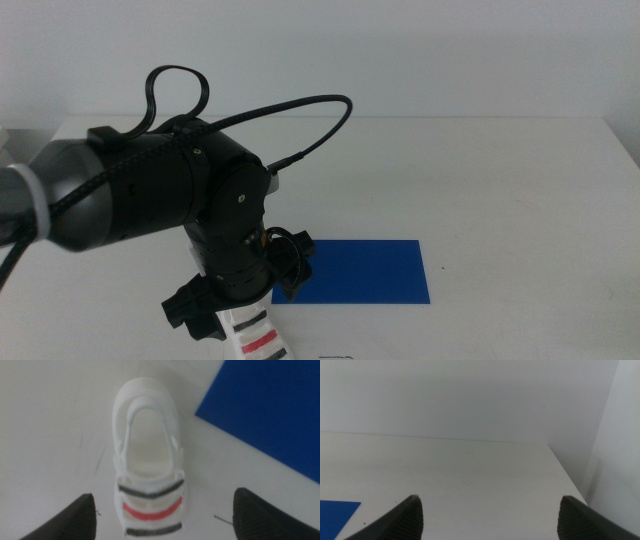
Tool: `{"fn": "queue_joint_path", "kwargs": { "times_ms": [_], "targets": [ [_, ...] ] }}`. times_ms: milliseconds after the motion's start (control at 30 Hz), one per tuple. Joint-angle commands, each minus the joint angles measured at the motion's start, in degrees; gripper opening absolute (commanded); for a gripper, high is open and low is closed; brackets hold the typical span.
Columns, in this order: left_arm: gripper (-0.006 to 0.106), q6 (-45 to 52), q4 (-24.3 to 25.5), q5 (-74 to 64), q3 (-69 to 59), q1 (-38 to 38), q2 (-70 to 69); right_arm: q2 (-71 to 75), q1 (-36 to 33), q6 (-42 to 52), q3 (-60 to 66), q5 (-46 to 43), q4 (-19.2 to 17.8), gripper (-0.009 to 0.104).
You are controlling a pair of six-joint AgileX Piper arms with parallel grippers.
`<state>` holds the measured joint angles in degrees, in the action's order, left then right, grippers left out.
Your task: Use one arm to grab the shoe from the table and place it on the mat.
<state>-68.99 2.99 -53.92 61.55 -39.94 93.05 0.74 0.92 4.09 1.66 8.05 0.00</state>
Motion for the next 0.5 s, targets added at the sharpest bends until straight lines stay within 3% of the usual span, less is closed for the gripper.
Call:
{"fn": "queue_joint_path", "kwargs": {
  "times_ms": [0,133,467],
  "targets": [
    [0.093,1.4,-2.5,1.6,1.6,1.5,-1.0,1.1,-0.1,0.3,-1.1,-4.3,-0.5,0.094],
    [0.093,8.4,-6.3,2.3,1.6,4.4,1.4,1.1,-0.1,0.3,-1.1,-4.3,-0.5,0.094],
    [0.093,11.5,-6.7,4.4,1.6,4.7,7.3,1.1,-0.1,0.3,-1.1,-4.3,-0.5,0.094]
  ]
}}
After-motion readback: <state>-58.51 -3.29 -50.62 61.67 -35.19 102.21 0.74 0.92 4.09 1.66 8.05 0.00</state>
